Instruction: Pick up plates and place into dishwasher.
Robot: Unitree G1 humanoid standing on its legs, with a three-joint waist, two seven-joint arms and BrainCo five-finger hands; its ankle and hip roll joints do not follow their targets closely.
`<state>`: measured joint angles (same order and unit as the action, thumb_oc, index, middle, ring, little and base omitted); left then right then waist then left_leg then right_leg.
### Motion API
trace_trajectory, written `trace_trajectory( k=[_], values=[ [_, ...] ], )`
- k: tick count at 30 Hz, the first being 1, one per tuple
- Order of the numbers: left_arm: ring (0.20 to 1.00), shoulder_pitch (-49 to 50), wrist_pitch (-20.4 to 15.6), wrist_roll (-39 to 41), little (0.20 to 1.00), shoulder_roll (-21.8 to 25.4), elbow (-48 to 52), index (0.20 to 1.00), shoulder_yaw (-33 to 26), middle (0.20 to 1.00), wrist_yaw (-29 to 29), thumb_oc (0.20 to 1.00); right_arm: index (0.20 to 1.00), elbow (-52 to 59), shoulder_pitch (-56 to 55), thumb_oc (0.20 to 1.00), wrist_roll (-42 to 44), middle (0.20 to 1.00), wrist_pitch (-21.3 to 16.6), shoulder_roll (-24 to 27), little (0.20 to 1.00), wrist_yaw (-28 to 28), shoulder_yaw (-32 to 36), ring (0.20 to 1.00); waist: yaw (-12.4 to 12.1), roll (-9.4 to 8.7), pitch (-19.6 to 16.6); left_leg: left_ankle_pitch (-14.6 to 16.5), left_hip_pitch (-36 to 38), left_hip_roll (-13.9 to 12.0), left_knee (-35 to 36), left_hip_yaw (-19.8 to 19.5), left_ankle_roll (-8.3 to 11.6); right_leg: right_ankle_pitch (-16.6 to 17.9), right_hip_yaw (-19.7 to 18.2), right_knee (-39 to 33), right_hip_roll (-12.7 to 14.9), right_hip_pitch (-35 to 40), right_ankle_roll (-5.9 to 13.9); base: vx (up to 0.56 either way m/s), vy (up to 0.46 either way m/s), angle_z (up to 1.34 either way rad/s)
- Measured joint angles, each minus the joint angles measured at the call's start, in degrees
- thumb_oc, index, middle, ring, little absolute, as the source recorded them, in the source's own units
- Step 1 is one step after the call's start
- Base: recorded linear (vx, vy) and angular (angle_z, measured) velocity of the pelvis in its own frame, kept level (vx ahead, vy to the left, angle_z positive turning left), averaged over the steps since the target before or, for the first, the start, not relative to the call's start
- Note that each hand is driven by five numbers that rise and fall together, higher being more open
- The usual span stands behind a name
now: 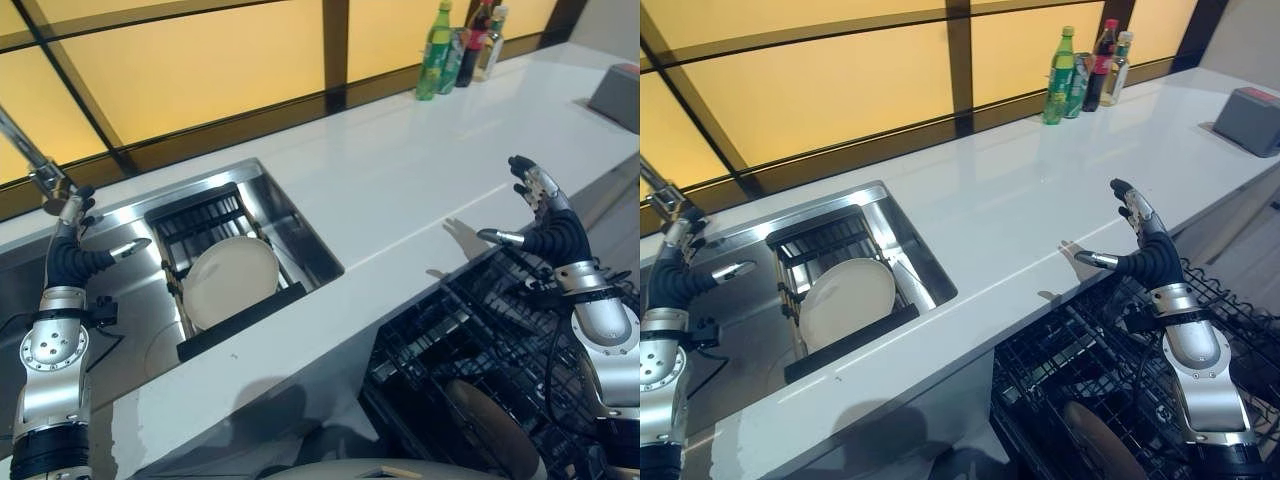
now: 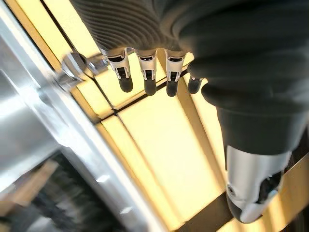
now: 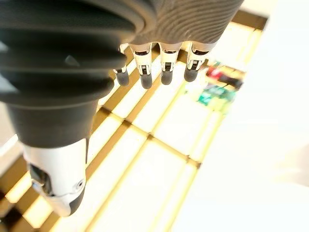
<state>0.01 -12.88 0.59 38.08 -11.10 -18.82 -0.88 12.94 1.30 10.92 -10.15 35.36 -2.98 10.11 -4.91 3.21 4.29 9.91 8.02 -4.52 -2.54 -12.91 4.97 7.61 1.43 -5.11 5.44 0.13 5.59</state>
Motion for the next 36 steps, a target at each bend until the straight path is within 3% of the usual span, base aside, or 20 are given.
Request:
trace_trajectory(
  k=[4,10,18,27,36],
  values=[
    [1.0,-0.38,1.62,-4.16,1.0,1.55,-2.32,1.0,4.09,1.0,-0.23,1.0,1.0,0.04,2.15,1.0,0.54,1.0,-0.66,-0.01,1.0,1.05,-2.01,1.0,-0.97,-0.12,0.02,-0.23,-0.48,0.73,-0.11,-0.66,-0.27,-0.38,1.01,0.02,0.9,0.29,0.48,0.13,0.105,0.17],
    [1.0,-0.61,0.95,-6.69,1.0,4.69,-4.16,1.0,6.75,1.0,0.43,1.0,1.0,0.04,2.65,1.0,1.59,1.0,-0.68,-0.02,1.0,1.01,-2.24,1.0,-0.82,-0.66,0.34,-0.37,-0.52,1.2,0.01,-0.5,-0.5,-0.67,1.49,0.04,1.56,0.71,0.95,0.15,0.103,0.07],
    [1.0,-5.61,-6.73,-15.61,1.0,6.44,-5.77,1.0,7.42,1.0,13.91,1.0,1.0,0.03,2.43,1.0,3.1,1.0,-0.66,-0.01,1.0,0.99,-3.28,1.0,0.74,-1.72,1.57,-0.48,-0.12,1.65,0.04,0.55,-0.7,-0.69,0.75,0.11,1.96,0.67,1.22,0.1,0.031,-0.04],
    [1.0,-9.38,-8.79,-24.86,1.0,8.18,-5.73,1.0,9.57,1.0,27.22,1.0,1.0,0.04,1.44,1.0,4.49,1.0,-0.37,0.03,1.0,0.9,-3.38,1.0,2.72,-2.18,2.59,-0.5,0.5,2.02,0.18,3.07,-0.81,-0.64,-1.77,0.95,2.03,-0.52,1.48,0.07,-0.004,-0.14],
    [1.0,-10.64,-8.64,-26.85,1.0,8.18,-5.99,1.0,15.88,1.0,25.7,1.0,1.0,-0.07,0.45,1.0,5.12,1.0,-0.35,1.73,1.0,0.8,-3.37,1.0,4.12,-2.23,4.54,-0.63,0.25,2.89,-0.29,4.8,-1.17,-0.32,-4.4,2.44,2.35,-2.64,1.81,0.02,0.015,-0.12]
  ],
)
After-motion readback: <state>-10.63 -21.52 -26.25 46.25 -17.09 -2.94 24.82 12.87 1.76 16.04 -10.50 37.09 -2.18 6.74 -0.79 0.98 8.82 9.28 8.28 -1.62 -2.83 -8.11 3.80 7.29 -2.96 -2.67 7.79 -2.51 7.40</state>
